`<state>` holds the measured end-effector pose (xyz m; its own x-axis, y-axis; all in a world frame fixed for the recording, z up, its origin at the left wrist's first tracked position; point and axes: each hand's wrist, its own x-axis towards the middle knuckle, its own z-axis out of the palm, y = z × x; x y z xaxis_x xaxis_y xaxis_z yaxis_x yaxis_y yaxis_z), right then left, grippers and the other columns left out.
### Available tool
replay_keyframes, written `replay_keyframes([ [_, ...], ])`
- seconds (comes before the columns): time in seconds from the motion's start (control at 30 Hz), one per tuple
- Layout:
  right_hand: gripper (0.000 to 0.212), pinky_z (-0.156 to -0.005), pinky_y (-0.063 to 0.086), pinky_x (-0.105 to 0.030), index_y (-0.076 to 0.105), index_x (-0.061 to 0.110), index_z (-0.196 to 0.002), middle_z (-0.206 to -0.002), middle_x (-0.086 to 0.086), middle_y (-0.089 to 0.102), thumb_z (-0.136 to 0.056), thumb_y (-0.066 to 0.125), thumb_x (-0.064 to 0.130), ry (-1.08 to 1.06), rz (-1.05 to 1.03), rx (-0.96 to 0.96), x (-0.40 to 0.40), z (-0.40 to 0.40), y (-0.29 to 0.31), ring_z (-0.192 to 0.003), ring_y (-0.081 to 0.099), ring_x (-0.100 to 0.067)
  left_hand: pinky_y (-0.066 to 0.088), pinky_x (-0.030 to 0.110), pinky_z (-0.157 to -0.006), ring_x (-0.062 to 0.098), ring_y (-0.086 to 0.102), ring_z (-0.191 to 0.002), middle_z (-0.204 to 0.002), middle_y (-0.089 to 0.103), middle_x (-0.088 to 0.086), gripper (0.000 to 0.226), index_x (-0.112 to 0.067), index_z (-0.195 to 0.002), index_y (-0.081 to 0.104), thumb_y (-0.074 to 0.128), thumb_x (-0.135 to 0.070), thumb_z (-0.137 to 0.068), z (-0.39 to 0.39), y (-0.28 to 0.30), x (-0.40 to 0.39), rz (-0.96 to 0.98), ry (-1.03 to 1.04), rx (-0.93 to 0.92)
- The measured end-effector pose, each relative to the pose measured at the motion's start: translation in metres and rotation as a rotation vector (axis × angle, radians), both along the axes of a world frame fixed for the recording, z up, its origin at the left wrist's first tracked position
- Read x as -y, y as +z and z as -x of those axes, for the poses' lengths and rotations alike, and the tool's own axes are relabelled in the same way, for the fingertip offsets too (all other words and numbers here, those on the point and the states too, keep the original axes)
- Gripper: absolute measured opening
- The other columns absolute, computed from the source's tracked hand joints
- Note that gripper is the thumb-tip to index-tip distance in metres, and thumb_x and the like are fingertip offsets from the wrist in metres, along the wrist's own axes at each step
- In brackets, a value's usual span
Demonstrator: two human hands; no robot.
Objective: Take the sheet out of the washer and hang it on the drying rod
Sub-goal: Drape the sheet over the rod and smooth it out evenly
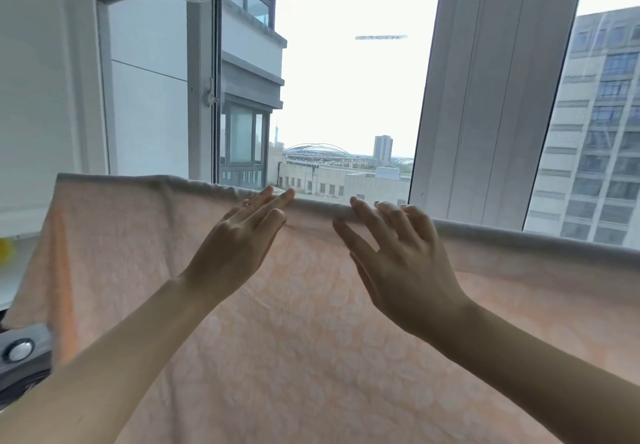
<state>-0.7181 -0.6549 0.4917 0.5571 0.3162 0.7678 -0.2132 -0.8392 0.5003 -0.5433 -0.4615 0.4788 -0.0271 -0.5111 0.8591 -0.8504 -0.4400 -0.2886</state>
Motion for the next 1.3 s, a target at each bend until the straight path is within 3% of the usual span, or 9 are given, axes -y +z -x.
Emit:
replay_keyframes([
  [0.37, 0.08, -0.09, 0.048, -0.048, 0.036, 0.008, -0.147, -0.139, -0.02, 0.05, -0.078, 0.075, 0.021, -0.081, -0.02, -0.099, -0.029, -0.047, 0.013, -0.111, 0.058, -0.037, 0.041, 0.048, -0.105, 0.03, 0.045, -0.133, -0.142, 0.051, 0.01, 0.01, -0.005, -0.101, 0.061, 0.059, -0.012, -0.094, 0.002, -0.005, 0.006, 0.067, 0.003, -0.018],
  [0.57, 0.056, -0.081, 0.054, -0.044, 0.044, 0.003, -0.141, -0.129, -0.018, 0.061, -0.087, 0.047, 0.018, -0.126, 0.027, -0.072, -0.051, -0.07, 0.022, -0.1, 0.067, -0.035, 0.046, 0.047, -0.104, 0.027, 0.05, -0.129, -0.134, 0.058, 0.011, 0.017, -0.003, -0.105, 0.064, 0.06, -0.015, -0.095, 0.0, -0.006, 0.006, 0.156, -0.04, -0.056],
  [0.83, 0.054, -0.077, 0.053, -0.042, 0.047, 0.006, -0.14, -0.131, -0.013, 0.06, -0.088, 0.055, 0.013, -0.04, 0.057, 0.036, -0.047, -0.082, 0.014, -0.094, 0.066, -0.032, 0.041, 0.042, -0.106, 0.025, 0.057, -0.122, -0.122, 0.067, 0.008, 0.018, -0.005, -0.105, 0.067, 0.058, -0.017, -0.096, -0.022, 0.0, -0.01, 0.185, -0.049, 0.053],
  [0.97, 0.051, -0.081, 0.046, -0.043, 0.046, 0.013, -0.142, -0.137, -0.01, 0.055, -0.091, 0.046, 0.007, 0.013, 0.076, 0.071, -0.042, -0.08, 0.005, -0.097, 0.06, -0.032, 0.046, 0.039, -0.101, 0.026, 0.062, -0.105, -0.108, 0.069, 0.01, 0.024, -0.003, -0.112, 0.065, 0.064, -0.005, -0.088, -0.046, 0.01, -0.026, 0.146, -0.034, 0.054],
  [1.07, 0.054, -0.082, 0.045, -0.044, 0.048, 0.015, -0.14, -0.137, -0.008, 0.054, -0.088, 0.057, 0.005, 0.022, 0.07, 0.083, -0.042, -0.08, 0.002, -0.098, 0.059, -0.033, 0.052, 0.043, -0.091, 0.024, 0.061, -0.097, -0.103, 0.067, 0.007, 0.026, -0.004, -0.116, 0.065, 0.062, -0.007, -0.091, -0.061, 0.023, -0.037, 0.073, -0.036, 0.037],
  [1.2, 0.059, -0.084, 0.046, -0.044, 0.046, 0.017, -0.142, -0.139, -0.007, 0.053, -0.086, 0.066, 0.01, 0.008, 0.046, 0.069, -0.045, -0.083, 0.001, -0.101, 0.058, -0.032, 0.057, 0.039, -0.078, 0.022, 0.064, -0.087, -0.094, 0.067, 0.006, 0.019, -0.004, -0.103, 0.068, 0.06, -0.015, -0.09, -0.074, 0.037, -0.049, 0.007, -0.099, 0.03],
  [1.3, 0.058, -0.081, 0.045, -0.043, 0.05, 0.017, -0.14, -0.137, -0.006, 0.055, -0.085, 0.068, 0.011, 0.029, 0.057, 0.094, -0.046, -0.085, 0.001, -0.099, 0.059, -0.031, 0.058, 0.037, -0.077, 0.022, 0.065, -0.085, -0.093, 0.067, 0.008, 0.016, -0.004, -0.098, 0.067, 0.072, -0.007, -0.082, -0.083, 0.044, -0.053, -0.064, -0.087, 0.139],
])
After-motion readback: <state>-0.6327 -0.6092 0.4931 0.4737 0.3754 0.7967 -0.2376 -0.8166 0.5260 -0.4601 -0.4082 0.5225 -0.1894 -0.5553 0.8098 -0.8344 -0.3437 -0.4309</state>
